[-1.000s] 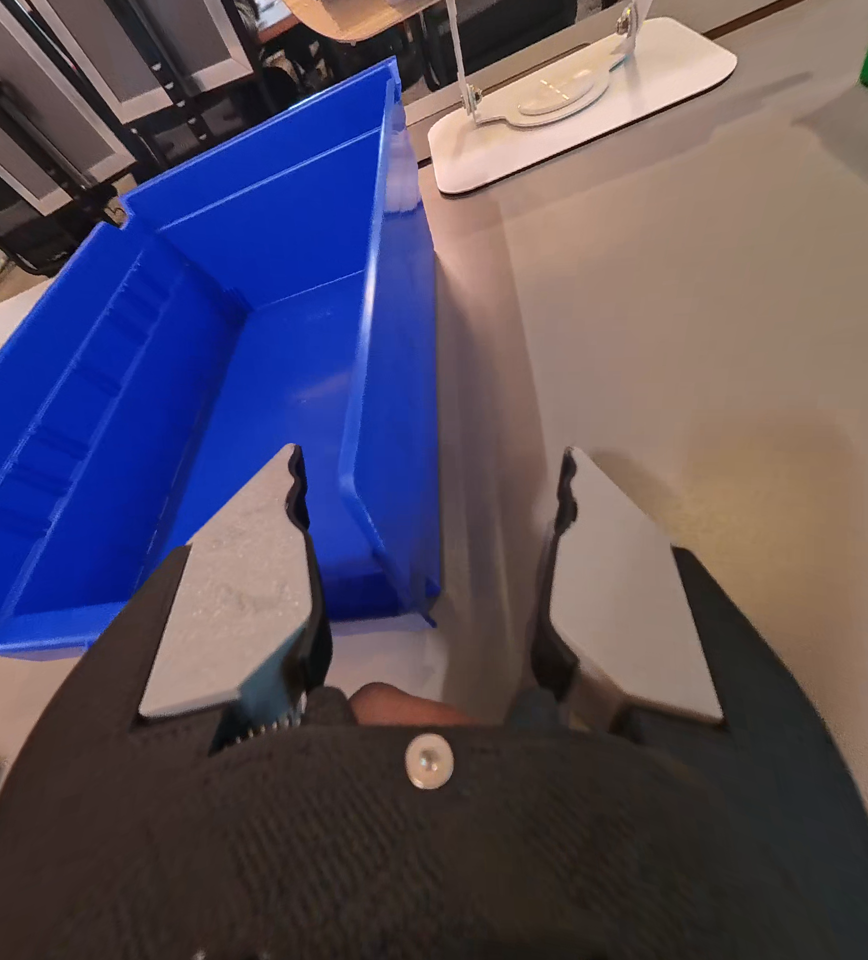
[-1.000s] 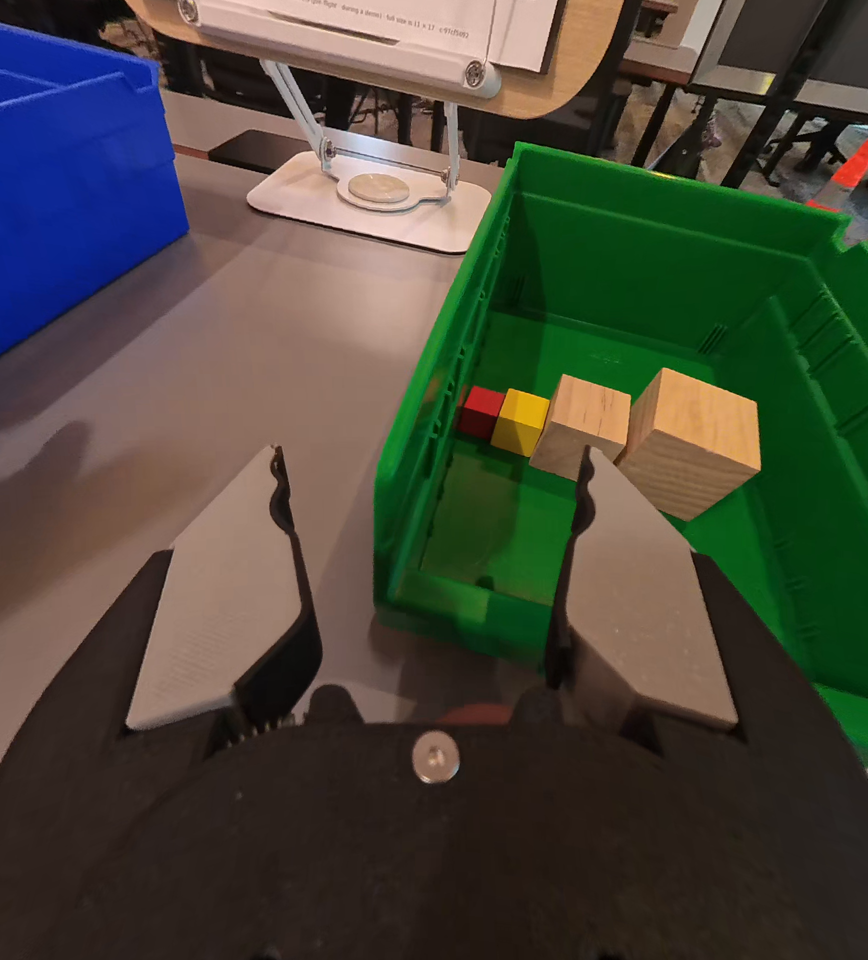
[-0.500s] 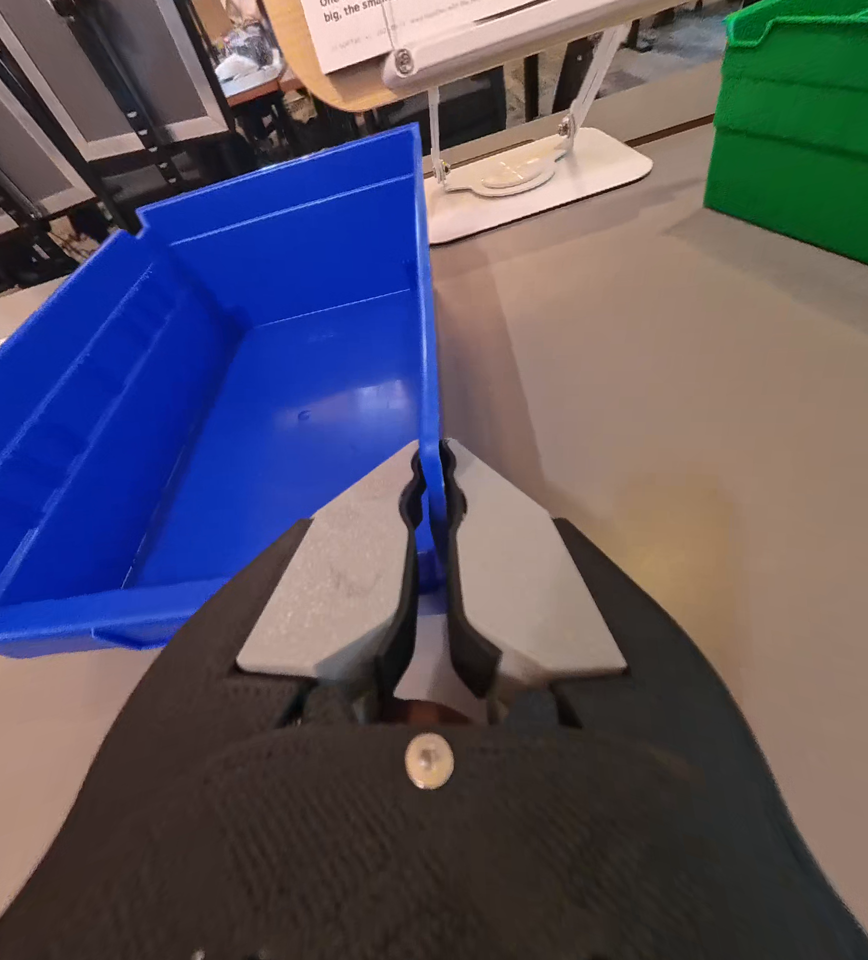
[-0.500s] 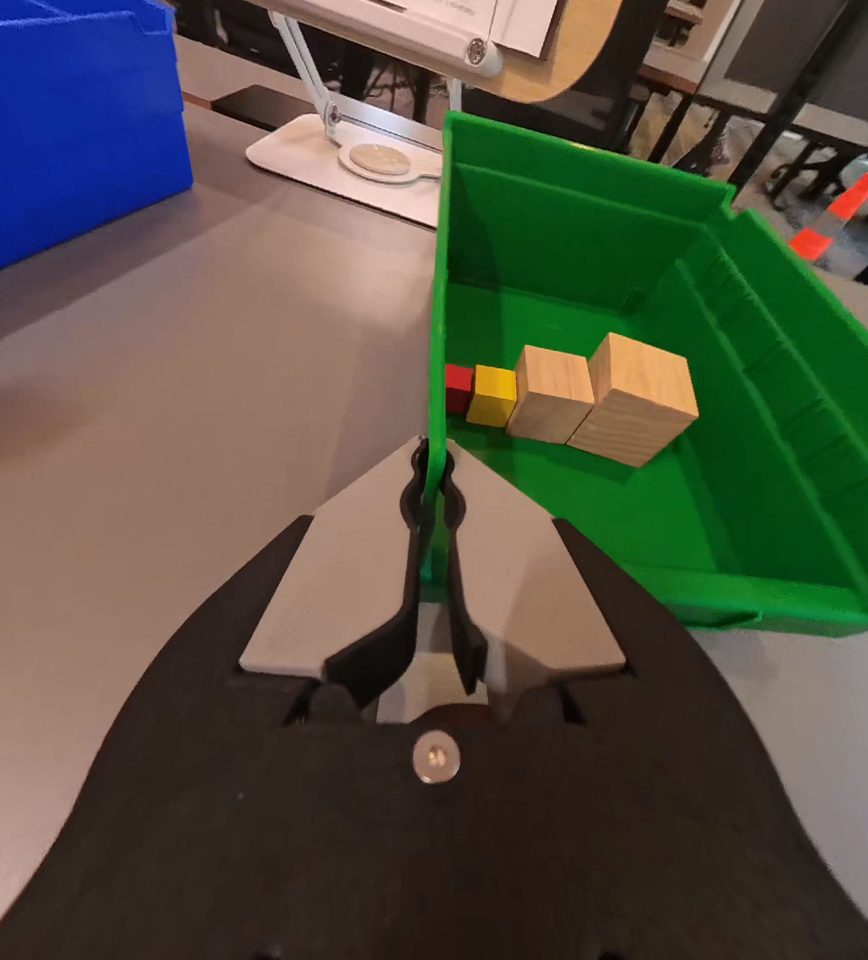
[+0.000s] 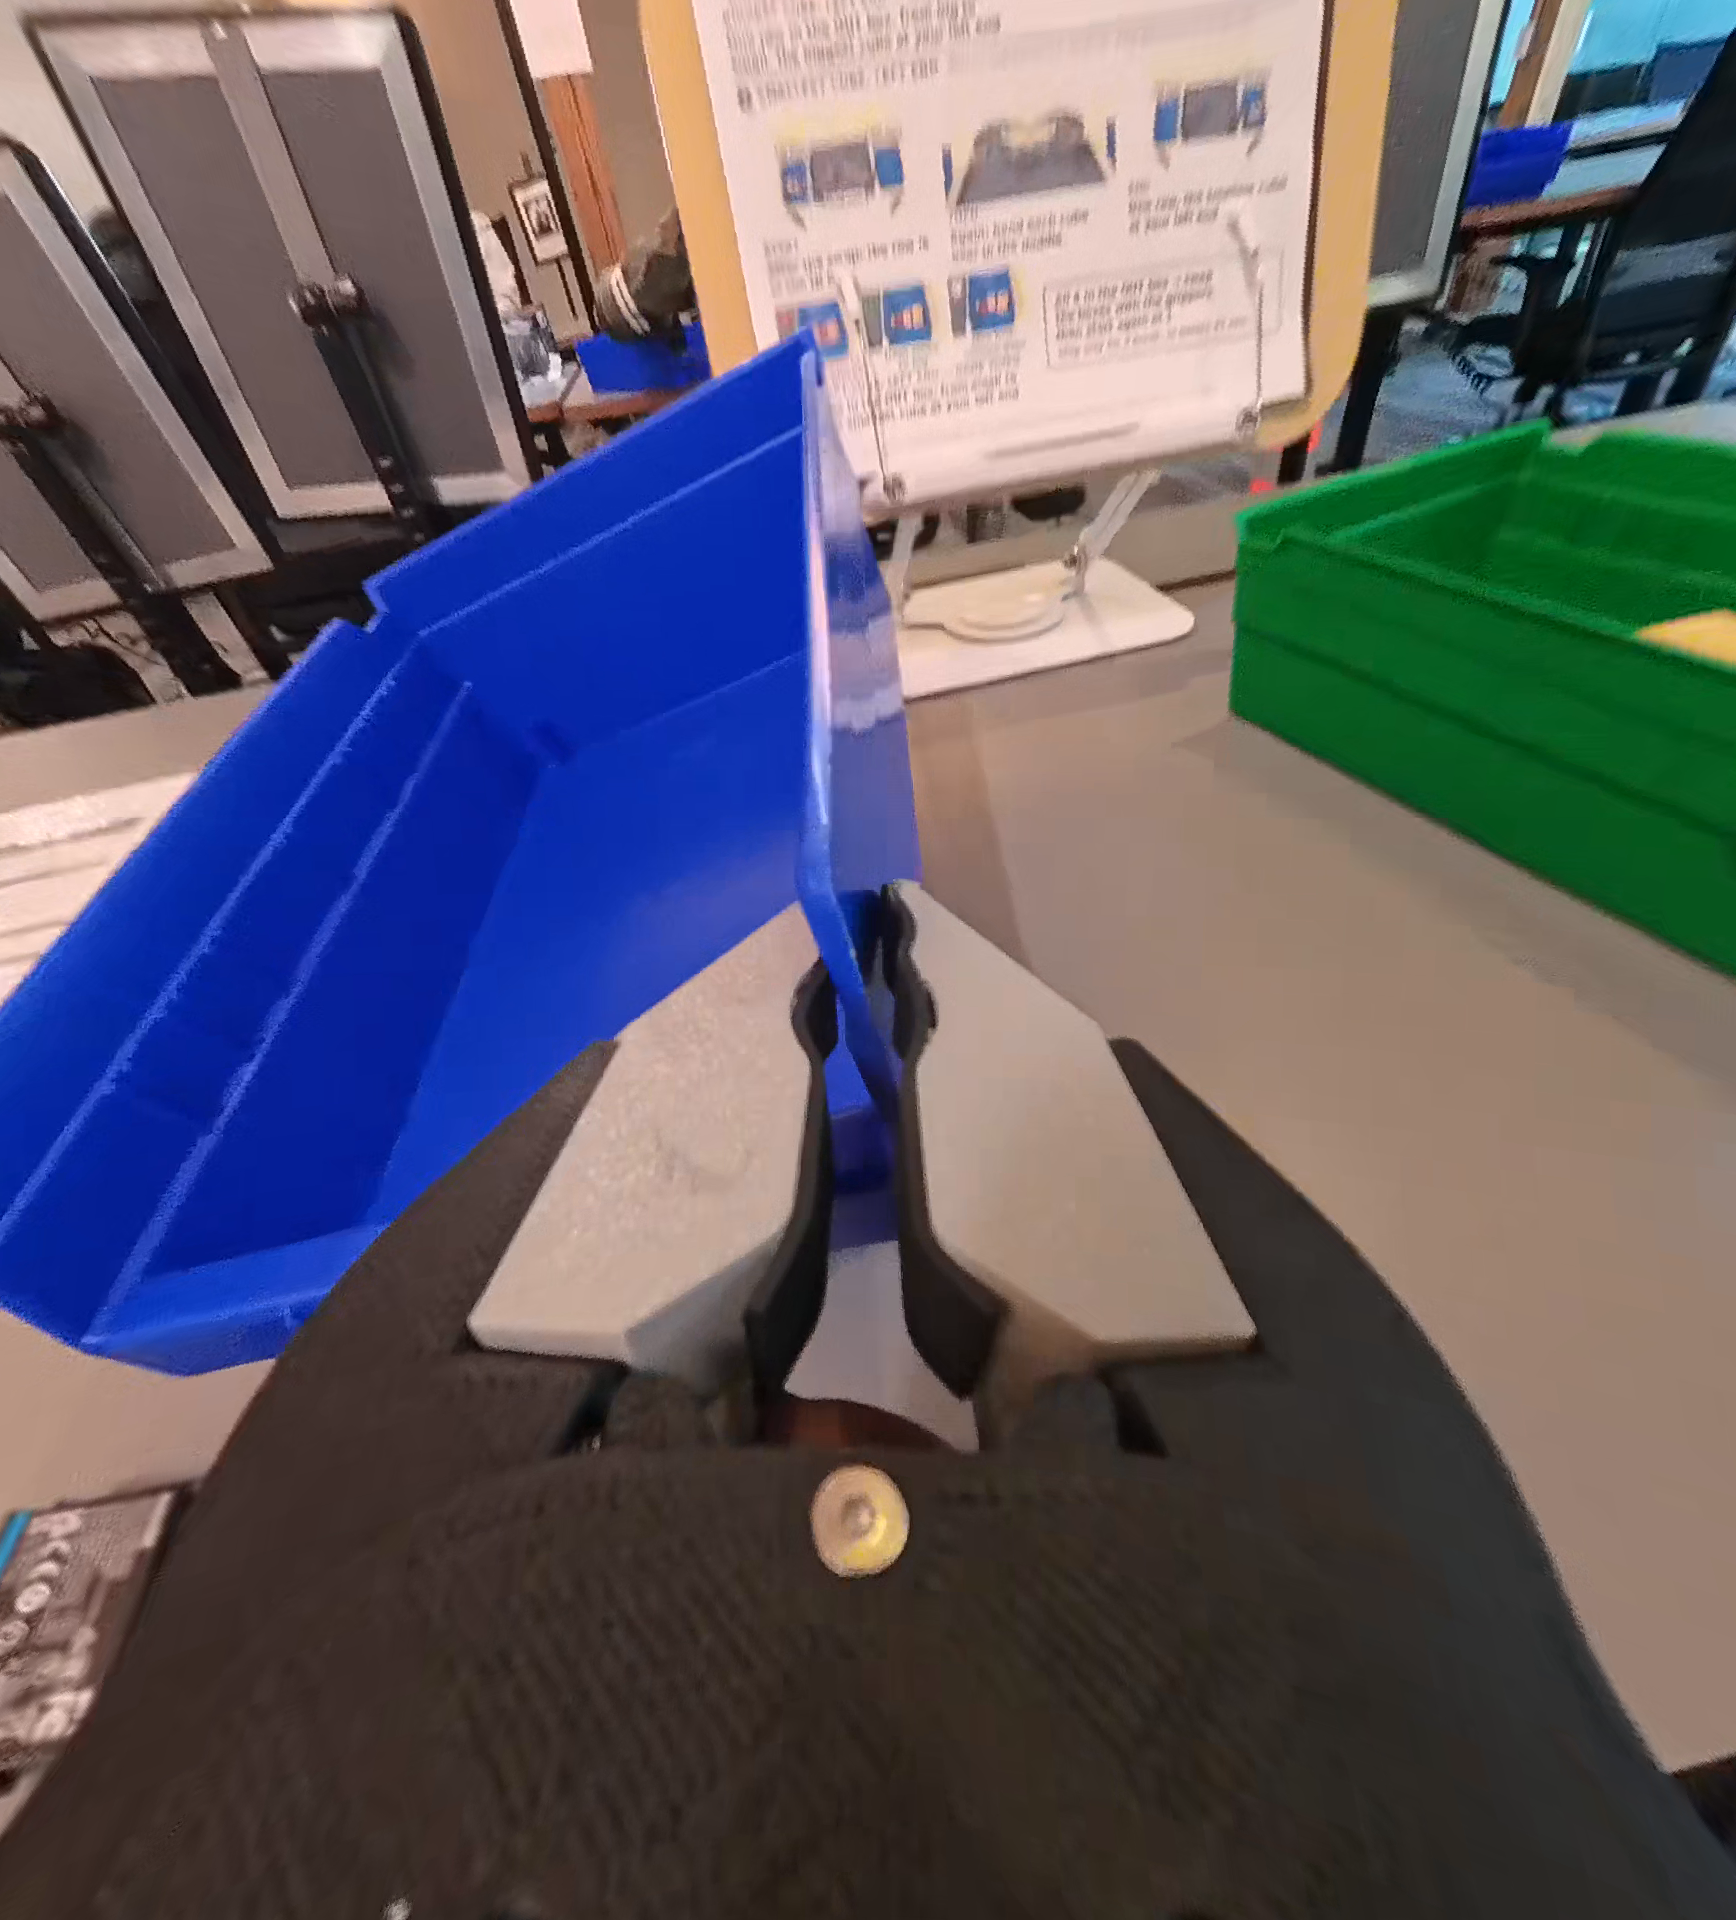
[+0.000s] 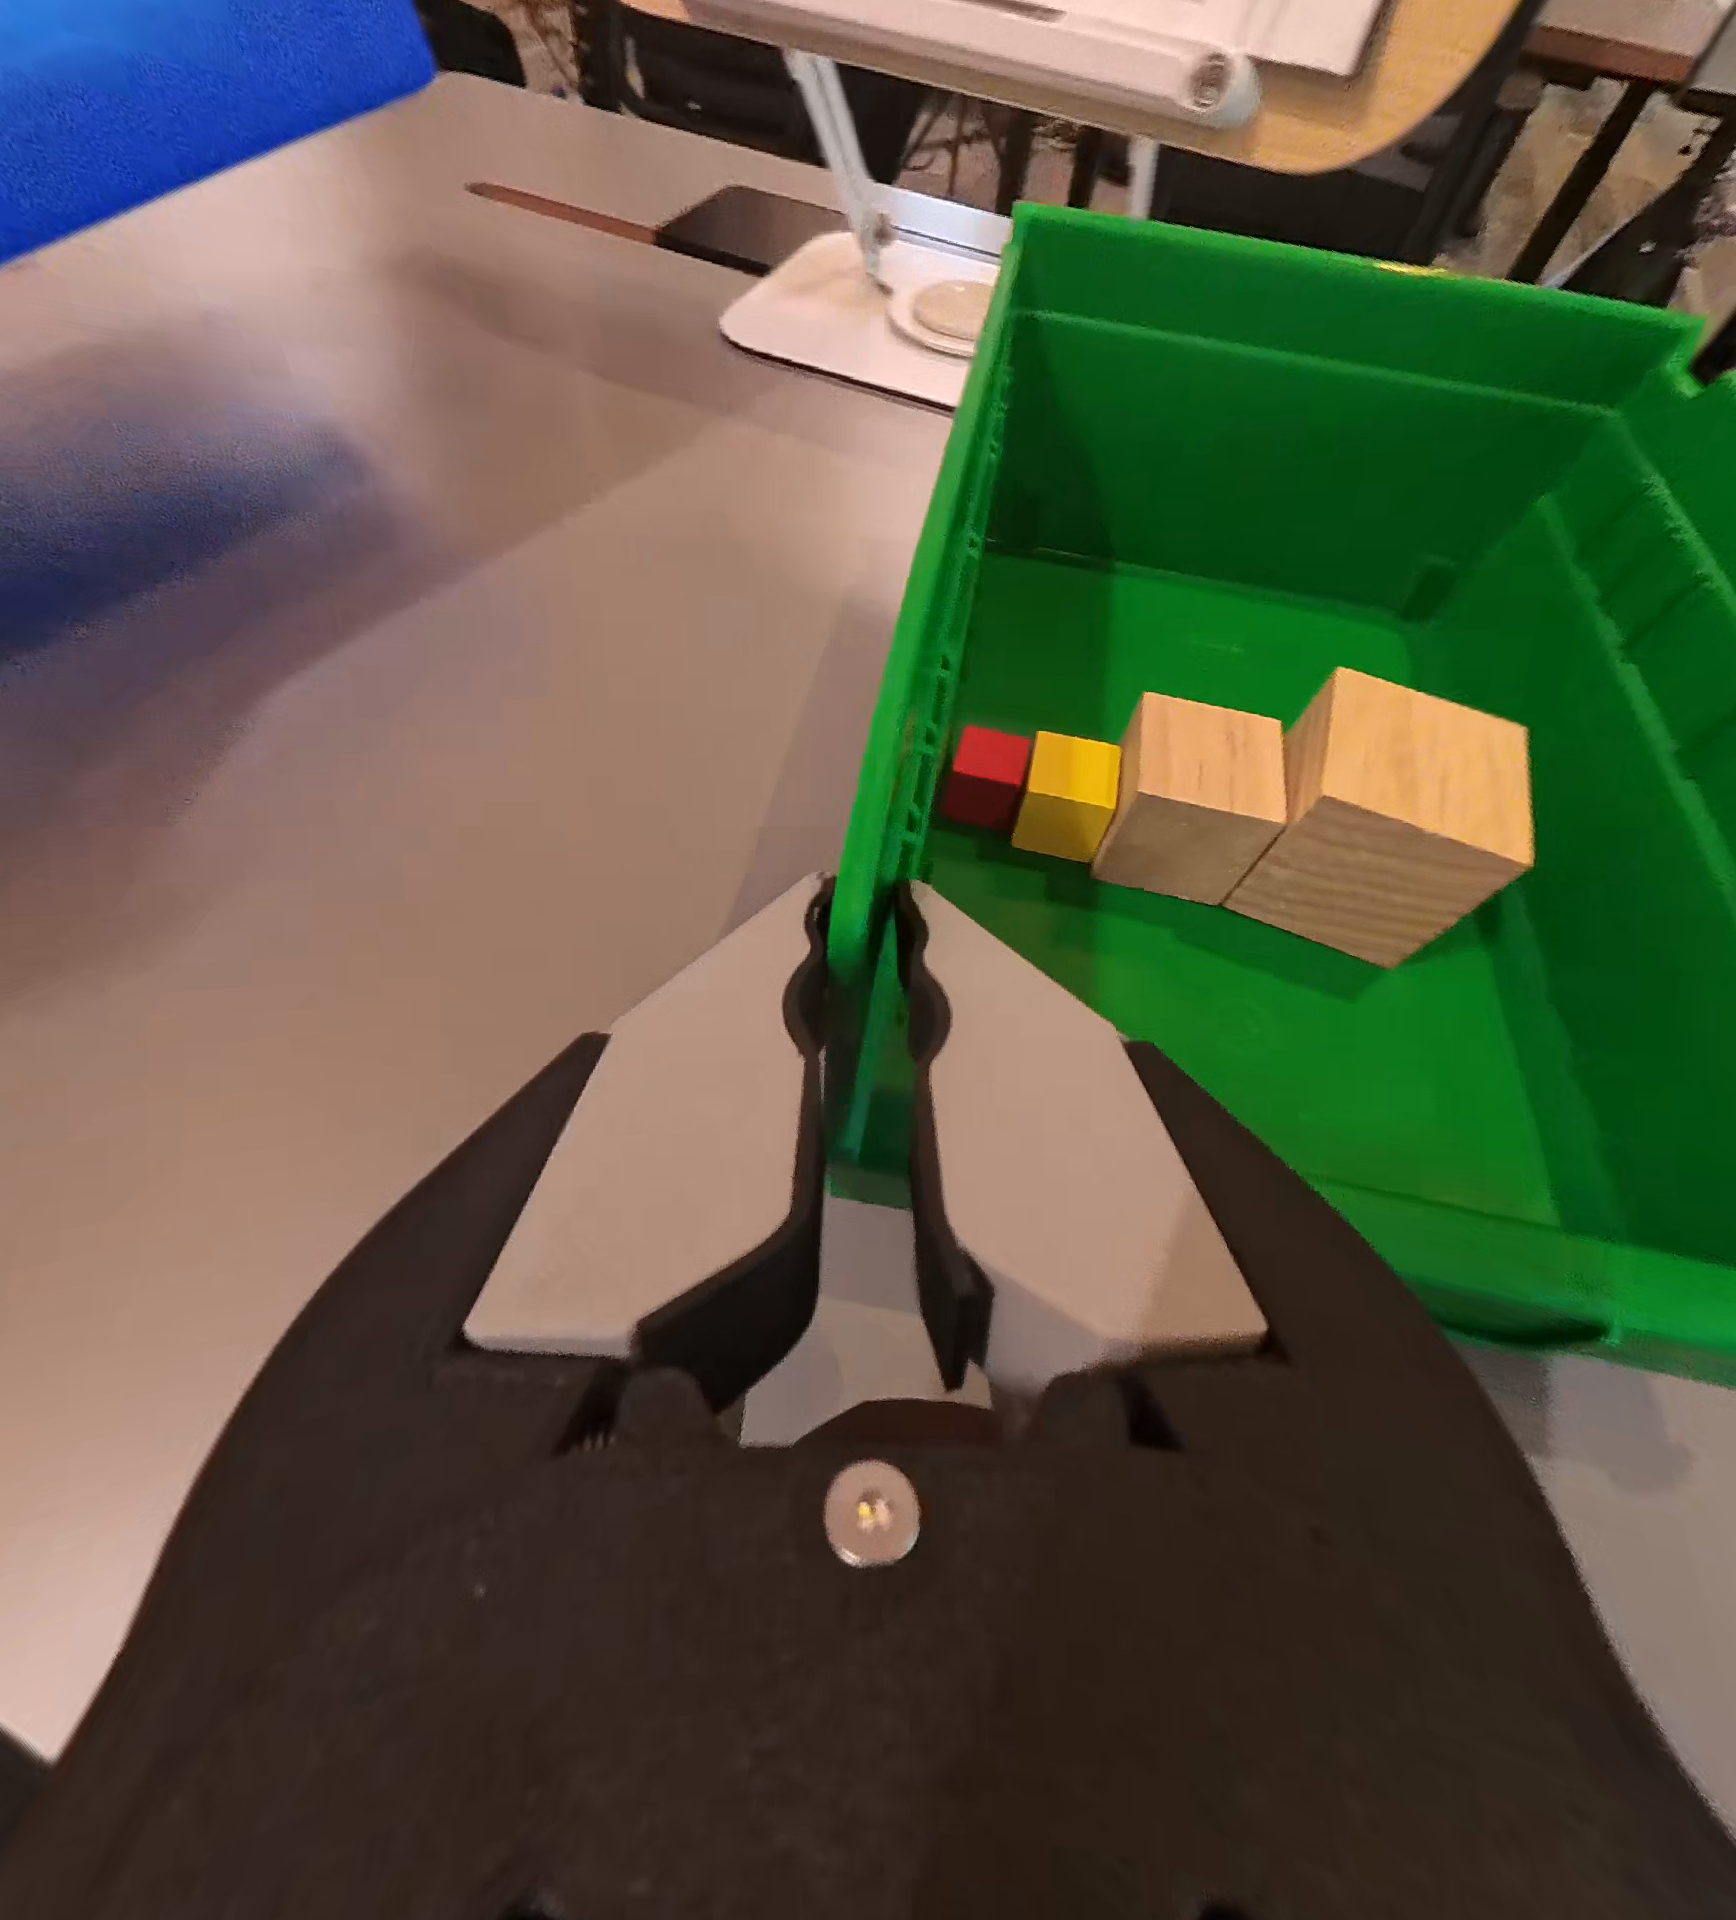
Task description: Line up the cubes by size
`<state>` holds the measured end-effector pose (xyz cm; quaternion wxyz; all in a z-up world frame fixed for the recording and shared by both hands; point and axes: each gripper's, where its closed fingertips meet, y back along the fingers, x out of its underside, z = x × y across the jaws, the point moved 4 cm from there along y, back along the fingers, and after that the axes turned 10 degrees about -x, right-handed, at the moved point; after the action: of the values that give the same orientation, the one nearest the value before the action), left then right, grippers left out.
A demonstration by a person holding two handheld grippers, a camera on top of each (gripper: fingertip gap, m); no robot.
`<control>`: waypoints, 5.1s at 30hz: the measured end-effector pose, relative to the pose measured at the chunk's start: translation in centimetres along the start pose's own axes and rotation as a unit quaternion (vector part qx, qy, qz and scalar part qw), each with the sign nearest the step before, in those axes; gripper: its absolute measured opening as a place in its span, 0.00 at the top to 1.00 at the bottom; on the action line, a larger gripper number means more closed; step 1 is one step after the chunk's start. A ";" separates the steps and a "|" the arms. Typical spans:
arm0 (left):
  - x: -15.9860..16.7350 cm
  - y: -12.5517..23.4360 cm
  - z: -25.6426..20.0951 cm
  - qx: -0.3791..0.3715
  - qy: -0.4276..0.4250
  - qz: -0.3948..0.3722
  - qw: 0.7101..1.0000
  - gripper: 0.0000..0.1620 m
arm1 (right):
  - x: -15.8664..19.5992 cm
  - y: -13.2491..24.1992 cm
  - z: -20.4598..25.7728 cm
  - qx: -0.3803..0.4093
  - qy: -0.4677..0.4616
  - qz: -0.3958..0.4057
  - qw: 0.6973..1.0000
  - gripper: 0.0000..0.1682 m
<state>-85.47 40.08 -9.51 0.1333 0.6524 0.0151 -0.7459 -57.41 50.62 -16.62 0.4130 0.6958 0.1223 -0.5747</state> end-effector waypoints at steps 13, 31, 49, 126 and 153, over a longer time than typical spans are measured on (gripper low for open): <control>-13.5 4.8 -4.5 0.065 -0.002 -0.124 0.990 0.98 | -3.9 -8.4 14.2 -0.047 -0.008 -0.031 0.998 0.89; -12.0 5.4 -26.7 0.233 -0.069 -0.090 0.966 0.98 | -9.5 -16.0 27.9 -0.092 0.086 -0.035 0.991 0.81; 0.4 0.1 -37.8 0.195 -0.240 0.005 0.951 0.96 | -7.7 -10.7 20.4 -0.053 0.064 -0.157 0.984 0.76; 11.4 -7.4 6.9 0.174 -0.439 0.284 0.835 0.75 | 5.4 5.3 -13.9 -0.192 0.176 0.348 0.901 0.80; -2.7 -6.8 -4.4 -0.061 0.035 -0.104 0.992 0.62 | -7.1 -2.5 -0.7 -0.028 0.029 -0.151 0.988 0.47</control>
<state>-82.42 48.00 -8.51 0.0939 0.6636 0.1330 -0.7302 -60.68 54.87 -11.35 0.3376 0.6736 0.2537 -0.6066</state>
